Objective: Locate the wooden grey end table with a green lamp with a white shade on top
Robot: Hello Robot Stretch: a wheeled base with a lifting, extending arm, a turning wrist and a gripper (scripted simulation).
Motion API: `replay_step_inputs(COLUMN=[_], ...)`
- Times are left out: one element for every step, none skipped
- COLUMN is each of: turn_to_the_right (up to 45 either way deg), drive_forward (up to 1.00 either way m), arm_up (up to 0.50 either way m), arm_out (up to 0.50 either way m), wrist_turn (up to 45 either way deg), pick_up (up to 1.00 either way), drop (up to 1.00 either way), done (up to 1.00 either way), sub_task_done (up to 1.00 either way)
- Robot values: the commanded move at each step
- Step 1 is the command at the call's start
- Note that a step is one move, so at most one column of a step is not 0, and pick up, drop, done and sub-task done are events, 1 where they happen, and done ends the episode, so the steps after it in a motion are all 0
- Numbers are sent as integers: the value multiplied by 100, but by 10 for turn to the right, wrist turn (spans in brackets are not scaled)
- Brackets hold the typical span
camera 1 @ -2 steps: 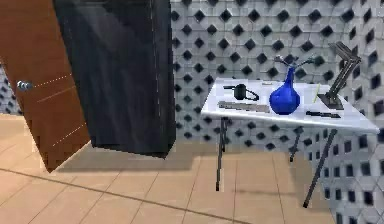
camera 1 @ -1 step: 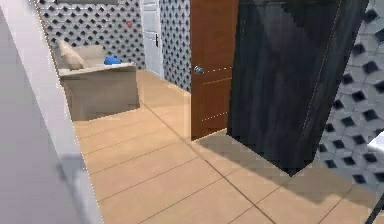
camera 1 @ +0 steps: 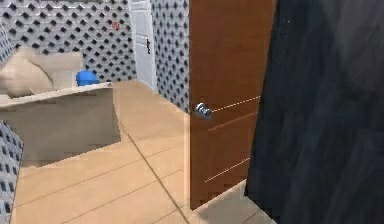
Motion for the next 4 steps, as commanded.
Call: replay_step_inputs(turn_to_the_right=[0,-240,0,-120], drive_forward=[5,0,100,0], arm_up=[0,0,0,0], arm_out=[0,0,0,0], wrist_turn=[0,0,0,0], pick_up=[0,0,0,0], drop=[0,0,0,0], done=[0,0,0,0], sub_task_done=[0,0,0,0])
